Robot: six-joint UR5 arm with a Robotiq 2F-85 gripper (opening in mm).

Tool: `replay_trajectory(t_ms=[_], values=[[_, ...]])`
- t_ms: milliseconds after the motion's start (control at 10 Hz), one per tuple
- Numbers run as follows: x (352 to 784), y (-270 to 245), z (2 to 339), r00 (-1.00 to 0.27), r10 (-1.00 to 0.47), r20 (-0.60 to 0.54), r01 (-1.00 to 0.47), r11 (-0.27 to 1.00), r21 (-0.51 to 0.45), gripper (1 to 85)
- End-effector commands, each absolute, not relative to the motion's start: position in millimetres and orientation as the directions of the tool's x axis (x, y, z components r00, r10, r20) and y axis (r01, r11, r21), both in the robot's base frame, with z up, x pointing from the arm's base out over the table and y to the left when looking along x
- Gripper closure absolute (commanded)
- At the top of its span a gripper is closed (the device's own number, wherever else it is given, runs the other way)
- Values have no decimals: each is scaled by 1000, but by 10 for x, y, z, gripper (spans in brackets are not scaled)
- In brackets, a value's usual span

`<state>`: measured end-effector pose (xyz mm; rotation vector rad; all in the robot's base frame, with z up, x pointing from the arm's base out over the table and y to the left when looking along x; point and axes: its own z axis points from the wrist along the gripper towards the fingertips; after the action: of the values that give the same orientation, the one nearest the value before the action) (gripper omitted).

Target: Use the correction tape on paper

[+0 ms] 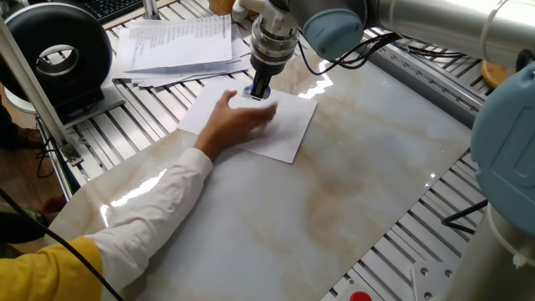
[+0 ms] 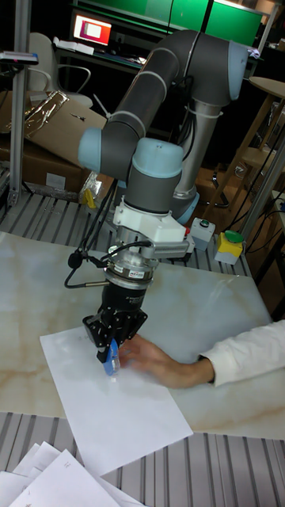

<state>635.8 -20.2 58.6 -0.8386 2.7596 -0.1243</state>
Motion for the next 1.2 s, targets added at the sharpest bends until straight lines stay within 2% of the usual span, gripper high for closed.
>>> replay_trajectory(t_ms=[0,200,400,600,700,900,1100], values=[[6319,-223,589,-821,-531,-207,-513,847,-140,840],[5974,-177,541,-863,-493,-112,-492,870,-36,840],[5702,-307,515,-900,-436,-15,-437,900,6,840],[5515,-713,540,-905,-417,80,-422,904,-64,840],[5423,-815,533,-904,-415,101,-421,905,-56,840],[5142,-723,523,-921,-360,150,-358,933,41,840],[5053,-738,499,-929,-323,180,-324,946,29,840]])
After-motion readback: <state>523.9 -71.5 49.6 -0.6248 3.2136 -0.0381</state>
